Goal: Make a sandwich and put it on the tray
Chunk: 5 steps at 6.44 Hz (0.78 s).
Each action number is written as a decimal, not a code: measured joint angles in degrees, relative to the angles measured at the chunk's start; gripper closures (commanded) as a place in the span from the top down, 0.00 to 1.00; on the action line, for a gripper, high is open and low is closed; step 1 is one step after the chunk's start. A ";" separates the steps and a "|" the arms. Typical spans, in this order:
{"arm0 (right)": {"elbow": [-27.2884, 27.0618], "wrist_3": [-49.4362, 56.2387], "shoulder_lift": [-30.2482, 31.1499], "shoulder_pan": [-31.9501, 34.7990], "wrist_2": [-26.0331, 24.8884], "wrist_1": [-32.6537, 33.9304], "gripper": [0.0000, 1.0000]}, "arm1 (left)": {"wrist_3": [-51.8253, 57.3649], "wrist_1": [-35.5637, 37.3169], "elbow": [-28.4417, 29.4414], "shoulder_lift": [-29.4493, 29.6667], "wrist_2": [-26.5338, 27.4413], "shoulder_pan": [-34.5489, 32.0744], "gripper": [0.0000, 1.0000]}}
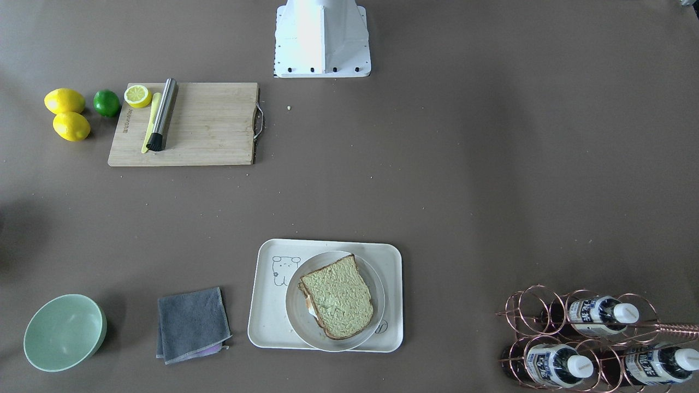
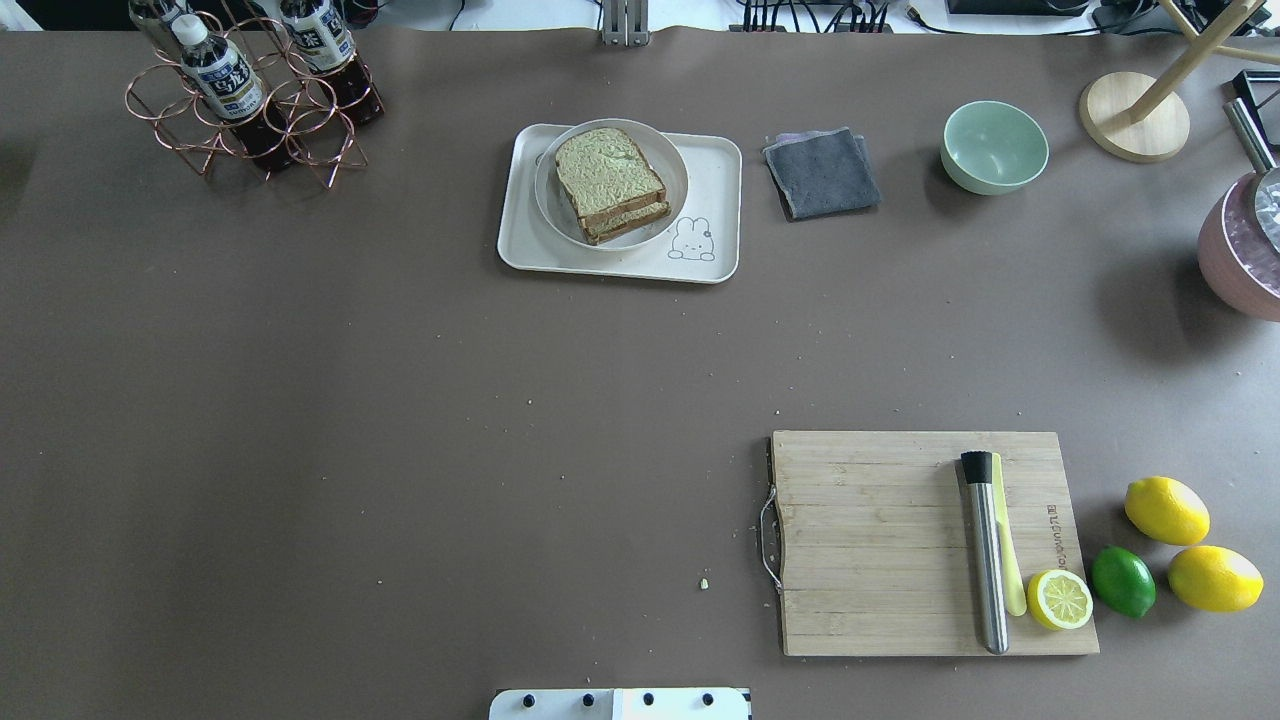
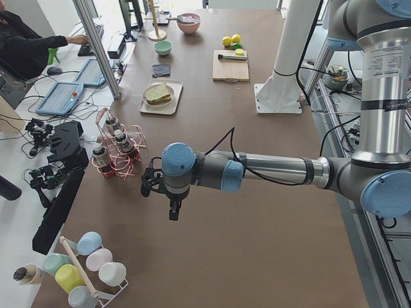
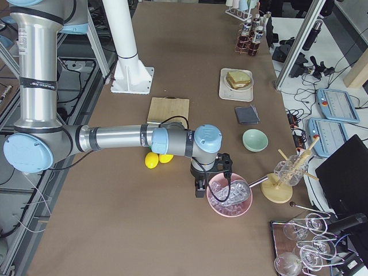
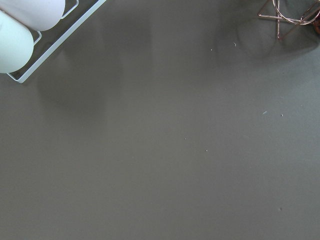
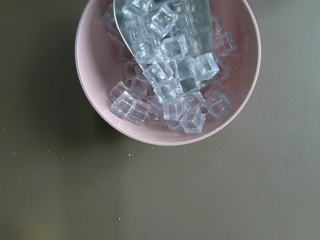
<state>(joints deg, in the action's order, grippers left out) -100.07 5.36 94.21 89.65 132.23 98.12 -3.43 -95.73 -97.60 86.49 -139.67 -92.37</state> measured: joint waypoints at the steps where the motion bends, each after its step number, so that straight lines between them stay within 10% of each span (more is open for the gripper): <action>1: -0.01 -0.02 0.00 0.00 0.07 -0.67 0.99 | -0.02 0.01 -0.03 0.01 0.01 0.14 0.97; 5: -0.03 -0.07 -0.11 0.00 0.63 -2.39 0.99 | -0.17 0.02 0.21 0.31 0.02 0.43 0.97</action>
<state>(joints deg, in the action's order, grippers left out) -100.10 5.29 94.11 89.65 132.86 95.74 -3.60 -95.71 -97.40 86.80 -139.66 -91.95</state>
